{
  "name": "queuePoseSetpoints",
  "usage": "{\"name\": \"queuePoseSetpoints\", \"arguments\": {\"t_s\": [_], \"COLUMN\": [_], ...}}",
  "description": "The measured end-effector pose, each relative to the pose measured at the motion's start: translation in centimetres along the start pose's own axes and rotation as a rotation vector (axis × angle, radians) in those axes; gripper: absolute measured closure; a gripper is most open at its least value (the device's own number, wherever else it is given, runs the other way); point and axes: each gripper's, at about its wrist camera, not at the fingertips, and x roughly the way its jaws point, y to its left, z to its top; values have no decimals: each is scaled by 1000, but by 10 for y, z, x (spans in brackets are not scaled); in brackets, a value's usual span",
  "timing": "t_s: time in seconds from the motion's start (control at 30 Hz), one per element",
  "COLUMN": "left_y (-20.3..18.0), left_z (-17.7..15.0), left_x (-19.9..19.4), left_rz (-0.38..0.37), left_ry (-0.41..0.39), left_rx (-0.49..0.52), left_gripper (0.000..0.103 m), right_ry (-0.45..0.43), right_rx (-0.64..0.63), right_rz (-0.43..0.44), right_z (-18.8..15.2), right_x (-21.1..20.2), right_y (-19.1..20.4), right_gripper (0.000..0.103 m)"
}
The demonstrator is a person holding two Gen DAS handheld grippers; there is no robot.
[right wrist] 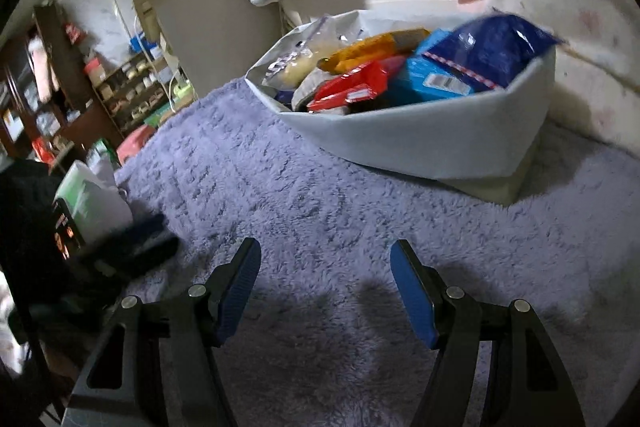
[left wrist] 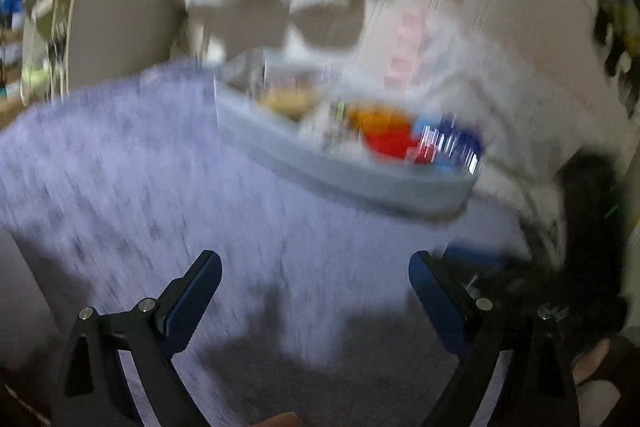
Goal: Organize objects
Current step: 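Withdraw both open tools from the basket back over the blanket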
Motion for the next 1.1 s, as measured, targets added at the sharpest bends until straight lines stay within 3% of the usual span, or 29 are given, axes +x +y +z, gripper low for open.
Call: {"name": "queuePoseSetpoints", "arguments": {"t_s": [0.1, 0.2, 0.27, 0.37, 0.47, 0.57, 0.67, 0.73, 0.8, 0.87, 1.03, 1.1], "left_y": [-6, -1, 4, 3, 0, 2, 11, 13, 12, 9, 10, 11], "left_z": [17, 11, 2, -6, -15, -29, -53, -55, -53, -53, -56, -58], "left_x": [-18, -1, 29, 50, 45, 32, 29, 19, 11, 12, 17, 29], "left_rz": [8, 107, 122, 33, 23, 22, 1, 5, 21, 18, 54, 90], "left_ry": [-138, -225, -111, 60, 96, 120, 272, 255, 209, 220, 250, 303], "left_rx": [47, 62, 66, 59, 71, 78, 69, 60, 64, 78, 84, 91], "left_gripper": [7, 8, 12, 19, 19, 19, 19, 19, 19, 19, 17, 17], "right_ry": [36, 49, 58, 53, 42, 119, 94, 57, 108, 187, 163, 147], "right_rx": [21, 17, 0, -41, -111, -260, -423, -493, -511, -513, -524, -540], "right_rz": [30, 27, 19, 12, -1, 63, 26, -5, -21, -28, -65, -96], "right_z": [-4, -8, -11, -12, -10, -5, -16, -33, -44, -48, -55, -60], "right_x": [8, 15, 18, 16, 9, 8, -4, -9, 1, 14, 5, 0], "right_y": [-2, 0, 5, 12, 21, 34, 34, 26, 21, 17, 14, 14], "right_gripper": [35, 35, 35, 35, 35, 35, 36, 35, 35, 35, 34, 27]}}
